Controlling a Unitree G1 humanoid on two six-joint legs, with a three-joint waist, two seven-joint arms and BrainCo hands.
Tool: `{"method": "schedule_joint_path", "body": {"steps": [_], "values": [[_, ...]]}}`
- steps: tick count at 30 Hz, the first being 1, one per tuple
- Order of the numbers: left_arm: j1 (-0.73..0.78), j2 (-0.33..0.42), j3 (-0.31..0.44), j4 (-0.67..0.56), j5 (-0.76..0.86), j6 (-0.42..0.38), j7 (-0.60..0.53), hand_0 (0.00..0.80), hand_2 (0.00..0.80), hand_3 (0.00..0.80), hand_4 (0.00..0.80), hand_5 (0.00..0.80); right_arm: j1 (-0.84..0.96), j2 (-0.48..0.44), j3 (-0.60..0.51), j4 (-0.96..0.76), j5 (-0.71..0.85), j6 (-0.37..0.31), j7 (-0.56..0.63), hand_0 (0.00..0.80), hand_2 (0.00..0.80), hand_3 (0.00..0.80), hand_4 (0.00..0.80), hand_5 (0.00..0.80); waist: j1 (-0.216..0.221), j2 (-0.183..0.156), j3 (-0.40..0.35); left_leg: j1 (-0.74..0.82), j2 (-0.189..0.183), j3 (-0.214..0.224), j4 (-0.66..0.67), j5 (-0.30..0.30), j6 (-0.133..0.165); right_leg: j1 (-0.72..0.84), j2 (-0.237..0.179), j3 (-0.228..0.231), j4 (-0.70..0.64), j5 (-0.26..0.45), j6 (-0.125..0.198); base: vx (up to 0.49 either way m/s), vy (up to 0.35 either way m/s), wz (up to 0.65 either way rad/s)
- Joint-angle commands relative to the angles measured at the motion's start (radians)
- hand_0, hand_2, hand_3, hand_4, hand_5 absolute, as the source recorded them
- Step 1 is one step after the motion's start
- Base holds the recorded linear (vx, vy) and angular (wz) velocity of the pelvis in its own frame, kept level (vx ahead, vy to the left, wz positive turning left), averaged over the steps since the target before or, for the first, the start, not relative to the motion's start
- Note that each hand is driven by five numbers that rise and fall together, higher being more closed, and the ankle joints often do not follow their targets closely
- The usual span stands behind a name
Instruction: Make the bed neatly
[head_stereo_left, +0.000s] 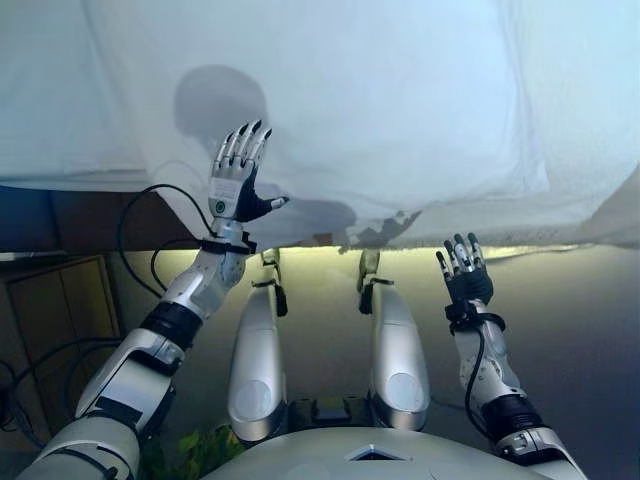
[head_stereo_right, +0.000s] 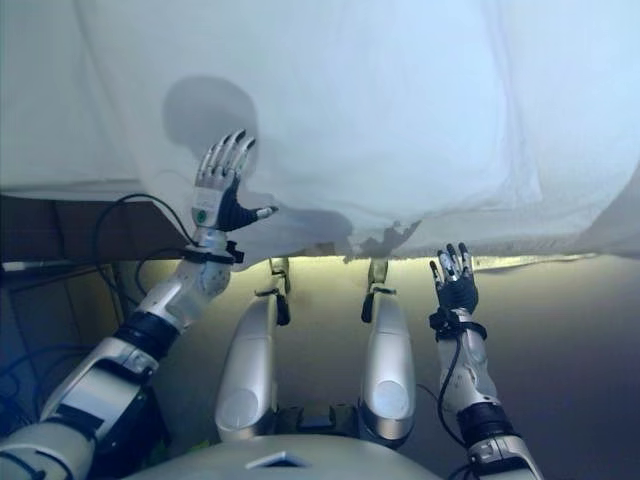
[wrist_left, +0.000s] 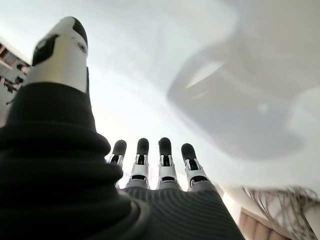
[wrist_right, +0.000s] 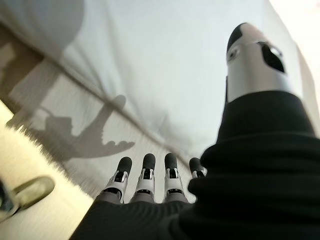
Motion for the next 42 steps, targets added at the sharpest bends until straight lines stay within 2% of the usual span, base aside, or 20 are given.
{"method": "schedule_joint_path", "body": {"steps": [1,3,4,11,16,20,25,30,31,32,33,42], "values": [[-0.046,0.005,0.015,0.006,0.051,0.018,0.062,0.0,0.0,0.0,0.0,0.0,0.026,-0.035,-0.021,-0.073,0.028,-0.052,0.033,0.0,0.0,0.0,0.0,0.0,-0.025,-0.017,0.008,-0.065,0.001,-0.028,0.139,-0.069,0.06,-0.031,-0.034,0.032,0.03,0.054,0.03,-0.025,0.006,-0.07],[-0.06,0.01,0.014,0.013,0.068,0.021,0.052,0.0,0.0,0.0,0.0,0.0,0.027,-0.038,-0.022,-0.07,0.044,-0.052,0.054,0.0,0.0,0.0,0.0,0.0,-0.03,-0.017,0.008,-0.095,0.003,-0.03,0.182,-0.086,0.068,-0.066,-0.031,0.04,0.077,0.038,0.022,0.034,-0.014,0.02],[-0.068,0.014,0.007,0.024,0.092,0.027,0.046,0.0,0.0,0.0,0.0,0.0,0.031,-0.042,-0.017,-0.07,0.052,-0.051,0.064,0.0,0.0,0.0,0.0,0.0,-0.032,-0.018,0.008,-0.096,0.002,-0.037,0.22,-0.13,0.067,-0.071,-0.026,0.052,0.116,0.002,0.025,0.069,-0.034,-0.01],[-0.124,0.02,-0.01,0.059,0.14,0.048,0.086,0.0,0.0,0.0,0.0,0.0,0.017,-0.05,-0.003,-0.108,0.078,-0.058,0.037,0.0,0.0,0.0,0.0,0.0,-0.04,-0.023,0.008,-0.166,0.003,-0.035,0.283,-0.161,0.081,-0.158,-0.014,0.071,0.188,-0.013,0.017,-0.011,-0.028,-0.02],[-0.153,-0.001,-0.032,0.071,0.184,0.134,0.037,0.0,0.0,0.0,0.0,0.0,-0.002,-0.058,0.005,-0.155,0.071,-0.059,-0.016,0.0,0.0,0.0,0.0,0.0,-0.047,-0.015,0.008,-0.202,-0.011,-0.033,0.311,-0.178,0.089,-0.206,-0.009,0.077,0.216,-0.013,0.014,-0.021,0.005,-0.01],[-0.173,-0.018,-0.047,0.115,0.228,0.172,0.044,0.0,0.0,0.0,0.0,0.0,-0.031,-0.06,0.015,-0.191,0.045,-0.053,-0.072,0.0,0.0,0.0,0.0,0.0,-0.055,-0.013,0.008,-0.245,-0.008,-0.03,0.336,-0.184,0.091,-0.257,-0.006,0.089,0.246,-0.013,0.015,-0.037,0.027,-0.05],[-0.22,-0.008,-0.072,0.154,0.298,0.232,0.002,0.0,0.0,0.0,0.0,0.0,-0.064,-0.067,0.024,-0.206,0.042,-0.062,-0.106,0.0,0.0,0.0,0.0,0.0,-0.063,-0.01,0.008,-0.293,-0.008,-0.026,0.335,-0.175,0.09,-0.313,-0.004,0.098,0.247,0.004,0.021,-0.041,0.029,-0.05],[-0.292,0.008,-0.111,0.19,0.27,0.241,-0.036,0.0,0.0,0.0,0.0,0.0,-0.116,-0.075,0.05,-0.233,0.041,-0.089,-0.128,0.0,0.0,0.0,0.0,0.0,-0.07,-0.008,0.008,-0.334,-0.011,-0.019,0.312,-0.153,0.083,-0.361,-0.001,0.101,0.236,0.017,0.025,-0.077,0.035,-0.01],[-0.302,0.009,-0.118,0.195,0.25,0.246,-0.048,0.113,0.113,0.113,0.113,0.113,-0.125,-0.079,0.051,-0.237,0.038,-0.09,-0.129,0.0,0.0,0.0,0.0,0.0,-0.072,-0.006,0.008,-0.341,-0.013,-0.018,0.313,-0.153,0.083,-0.372,-0.001,0.103,0.239,0.018,0.025,-0.054,0.046,-0.01],[-0.309,0.009,-0.122,0.195,0.234,0.244,-0.06,0.7,0.7,0.7,0.7,0.7,-0.135,-0.082,0.054,-0.25,0.036,-0.087,-0.143,0.0,0.0,0.0,0.0,0.0,-0.071,-0.004,0.008,-0.344,-0.016,-0.019,0.311,-0.152,0.083,-0.376,-0.002,0.103,0.238,0.02,0.026,-0.042,0.03,0.01],[-0.311,0.009,-0.123,0.195,0.231,0.242,-0.063,0.8,0.8,0.8,0.8,0.8,-0.137,-0.083,0.055,-0.255,0.034,-0.086,-0.149,0.0,0.0,0.0,0.0,0.0,-0.071,-0.004,0.008,-0.345,-0.016,-0.019,0.31,-0.152,0.083,-0.377,-0.003,0.103,0.238,0.02,0.026,-0.039,0.02,0.02],[-0.308,-0.03,-0.128,0.175,0.218,0.238,-0.06,0.8,0.8,0.8,0.8,0.8,-0.162,-0.07,0.07,-0.311,0.002,-0.084,-0.223,0.0,0.0,0.0,0.0,0.0,-0.065,0.0,0.008,-0.332,-0.019,-0.018,0.291,-0.146,0.08,-0.371,-0.015,0.095,0.225,0.035,0.03,-0.018,0.008,0.01]]}}
